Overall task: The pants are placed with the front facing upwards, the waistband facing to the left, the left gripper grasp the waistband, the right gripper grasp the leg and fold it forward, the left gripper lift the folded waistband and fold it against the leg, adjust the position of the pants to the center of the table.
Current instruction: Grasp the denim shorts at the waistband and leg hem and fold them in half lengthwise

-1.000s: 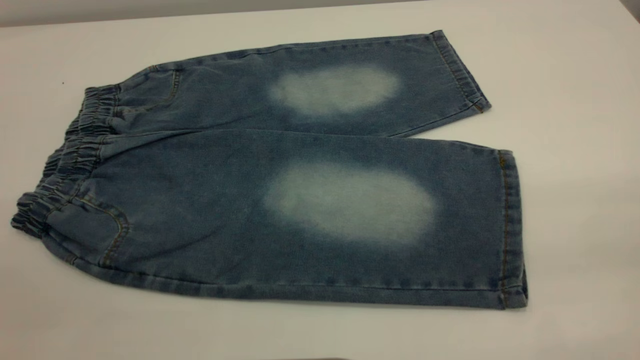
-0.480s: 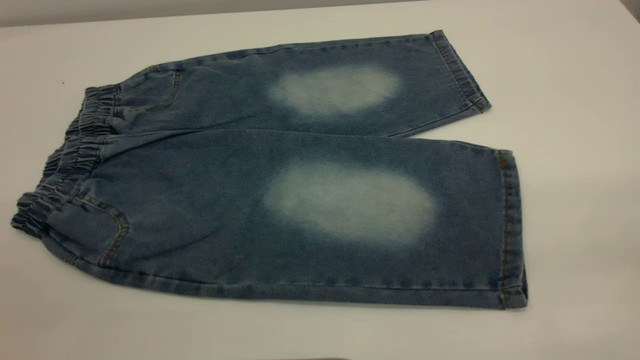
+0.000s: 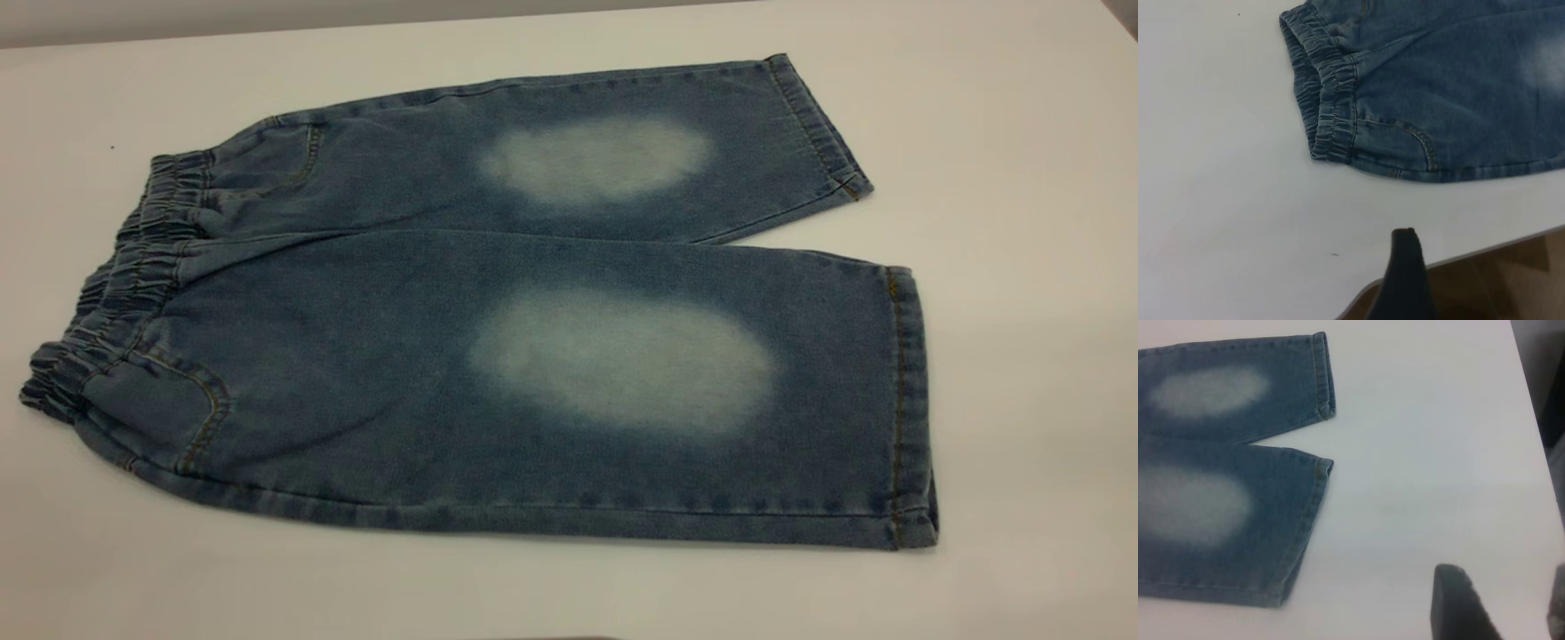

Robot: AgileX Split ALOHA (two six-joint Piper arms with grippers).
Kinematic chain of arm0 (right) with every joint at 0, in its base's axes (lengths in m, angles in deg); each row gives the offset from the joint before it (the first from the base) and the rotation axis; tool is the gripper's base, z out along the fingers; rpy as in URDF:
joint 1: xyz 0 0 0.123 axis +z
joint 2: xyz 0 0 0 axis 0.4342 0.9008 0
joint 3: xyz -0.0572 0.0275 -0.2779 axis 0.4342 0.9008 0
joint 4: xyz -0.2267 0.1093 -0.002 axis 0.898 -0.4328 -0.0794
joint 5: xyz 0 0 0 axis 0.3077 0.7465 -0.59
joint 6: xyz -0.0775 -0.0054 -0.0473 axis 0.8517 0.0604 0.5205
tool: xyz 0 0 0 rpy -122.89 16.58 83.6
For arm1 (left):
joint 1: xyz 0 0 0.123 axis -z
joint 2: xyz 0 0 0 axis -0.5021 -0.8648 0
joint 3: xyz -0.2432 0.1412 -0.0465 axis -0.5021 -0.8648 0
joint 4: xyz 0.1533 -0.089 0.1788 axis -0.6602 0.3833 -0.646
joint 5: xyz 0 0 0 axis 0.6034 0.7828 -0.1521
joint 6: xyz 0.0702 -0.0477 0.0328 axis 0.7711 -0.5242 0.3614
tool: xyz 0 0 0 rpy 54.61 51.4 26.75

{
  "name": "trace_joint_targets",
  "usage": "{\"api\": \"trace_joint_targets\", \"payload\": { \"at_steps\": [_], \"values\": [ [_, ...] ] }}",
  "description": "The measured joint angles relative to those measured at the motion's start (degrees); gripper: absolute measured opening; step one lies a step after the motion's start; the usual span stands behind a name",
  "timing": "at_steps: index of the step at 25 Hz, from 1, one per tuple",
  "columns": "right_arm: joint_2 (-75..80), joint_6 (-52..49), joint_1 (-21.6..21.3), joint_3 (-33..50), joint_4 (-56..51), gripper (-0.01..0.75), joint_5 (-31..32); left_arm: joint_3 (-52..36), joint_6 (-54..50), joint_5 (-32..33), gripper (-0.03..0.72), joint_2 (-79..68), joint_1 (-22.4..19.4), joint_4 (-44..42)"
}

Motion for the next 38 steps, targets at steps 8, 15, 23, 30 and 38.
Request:
{"api": "trace_joint_targets", "payload": {
  "at_steps": [8,15,23,30,38],
  "values": [
    [0.0,-0.67,0.0,0.0,0.12,0.244,0.0,0.0,0.0,0.0,0.533,0.0,0.0,0.0],
    [0.0,-0.9,0.0,0.0,0.12,0.244,0.0,0.0,0.0,0.0,0.533,0.0,0.0,0.0],
    [3.48,-1.06,0.0,-0.05,-4.43,0.244,-0.66,0.0,-2.91,-0.34,0.512,-0.55,0.0,-1.5],
    [17.21,5.04,0.0,-0.44,-12.22,0.344,-9.61,2.84,-13.03,-7.61,0.498,-16.32,0.0,-4.13],
    [34.74,17.59,0.0,-0.49,-23.5,0.495,-20.1,4.66,-21.35,-21.3,0.497,-44.24,0.0,-6.99]
  ]
}}
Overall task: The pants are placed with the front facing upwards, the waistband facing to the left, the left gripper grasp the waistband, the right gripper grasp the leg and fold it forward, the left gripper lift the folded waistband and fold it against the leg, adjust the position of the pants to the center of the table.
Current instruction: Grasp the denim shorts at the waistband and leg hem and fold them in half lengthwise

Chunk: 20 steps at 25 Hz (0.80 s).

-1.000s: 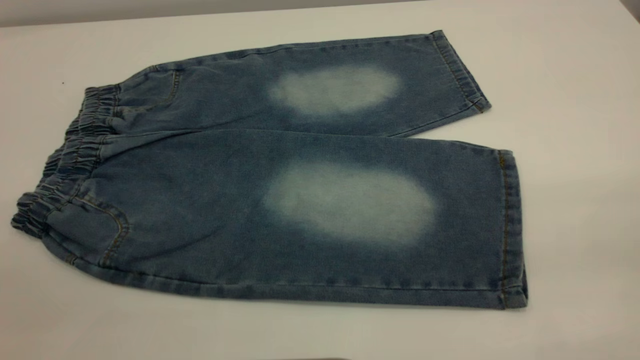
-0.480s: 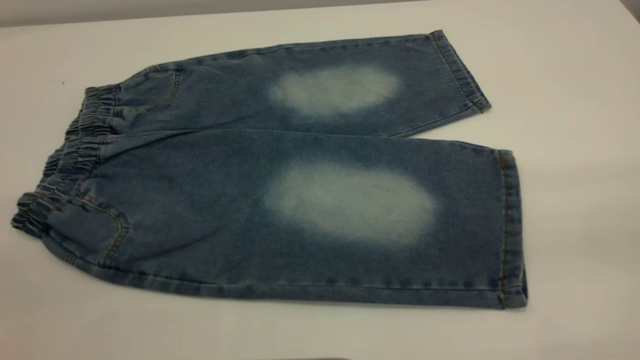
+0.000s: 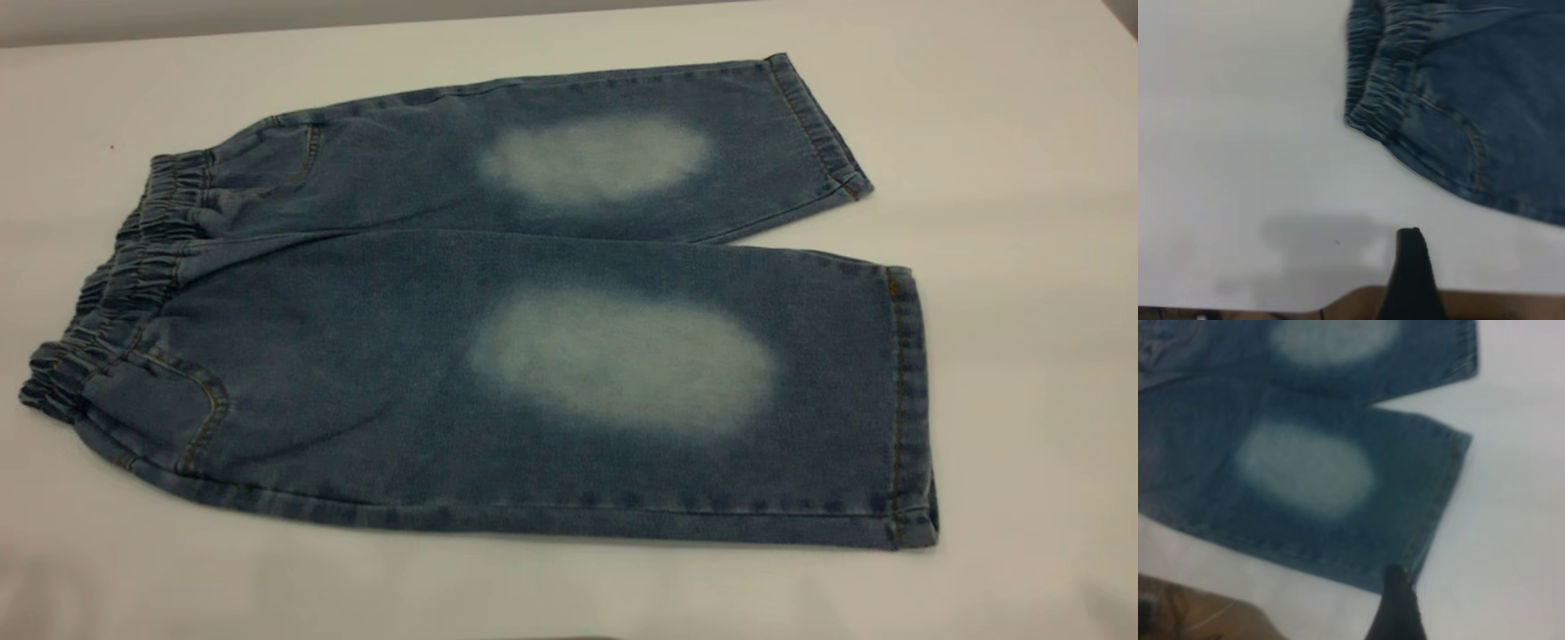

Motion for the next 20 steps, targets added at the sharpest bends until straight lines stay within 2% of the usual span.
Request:
{"api": "trace_joint_targets", "payload": {
  "at_steps": [8,13,20],
  "values": [
    [17.26,10.76,0.0,0.0,-15.26,0.497,-7.05,0.49,-5.66,-15.19,0.497,-27.75,0.0,-0.47],
    [22.97,18.82,0.0,0.0,-23.37,0.497,-9.84,0.63,-7.52,-24.03,0.497,-41.15,0.0,-0.36],
    [24.65,22.07,0.0,0.0,-26.28,0.497,-10.55,6.04,-10.12,-26.82,0.497,-55.09,-0.06,-0.35]
  ]
}}
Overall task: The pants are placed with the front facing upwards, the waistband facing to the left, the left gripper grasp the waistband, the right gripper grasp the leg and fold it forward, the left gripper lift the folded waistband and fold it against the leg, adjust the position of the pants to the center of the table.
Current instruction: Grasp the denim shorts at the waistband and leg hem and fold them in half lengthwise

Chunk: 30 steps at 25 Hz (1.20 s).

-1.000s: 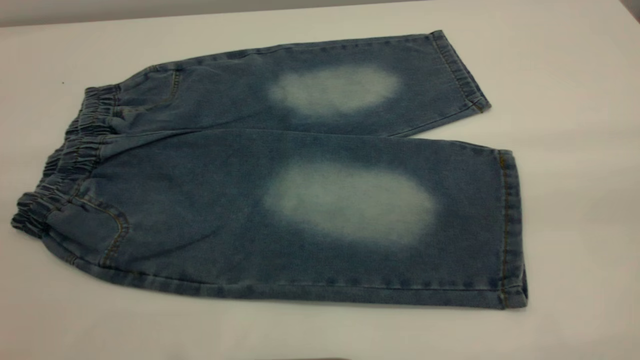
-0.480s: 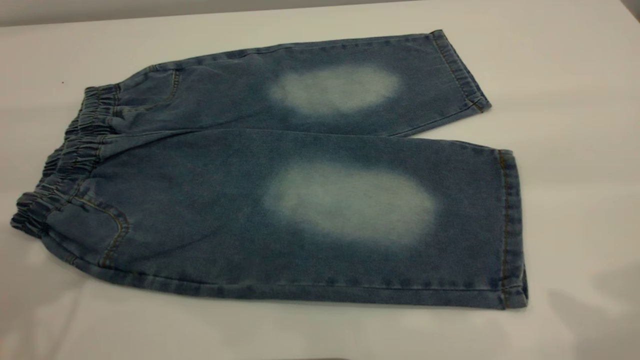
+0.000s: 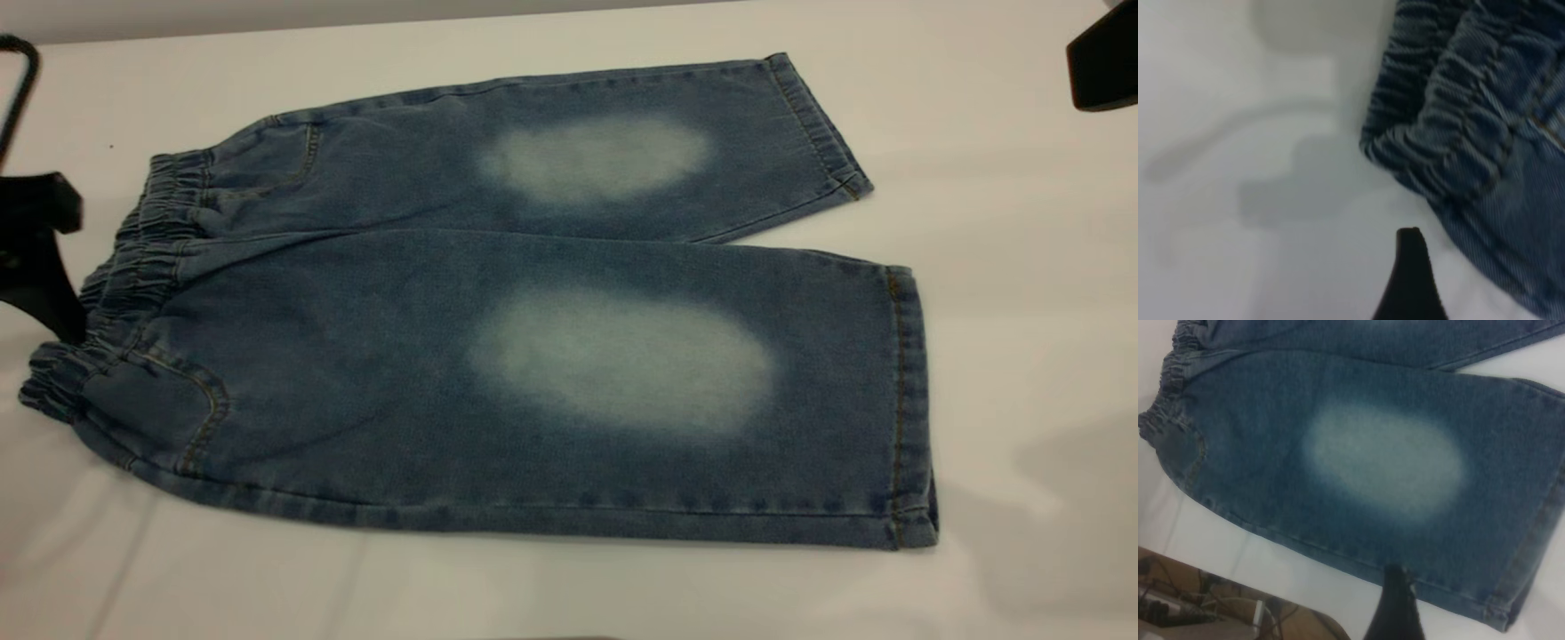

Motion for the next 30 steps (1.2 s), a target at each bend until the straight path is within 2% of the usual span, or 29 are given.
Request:
{"api": "trace_joint_targets", "payload": {
  "at_steps": [7,14,20,30],
  "values": [
    [0.0,0.04,0.0,-0.01,0.0,0.497,-0.04,1.94,-2.62,-1.85,0.486,-4.21,-0.18,0.0],
    [0.0,0.04,0.0,-0.01,0.0,0.497,-0.04,1.94,-3.15,-3.07,0.449,-7.57,-2.77,0.0],
    [0.0,0.17,0.0,-0.01,0.0,0.497,-0.22,1.99,-3.15,-8.25,0.447,-10.17,-2.77,0.5],
    [0.0,0.21,0.0,-0.01,0.0,0.497,-0.44,2.49,-3.15,-9.68,0.439,-14.78,-2.77,1.33]
  ]
}}
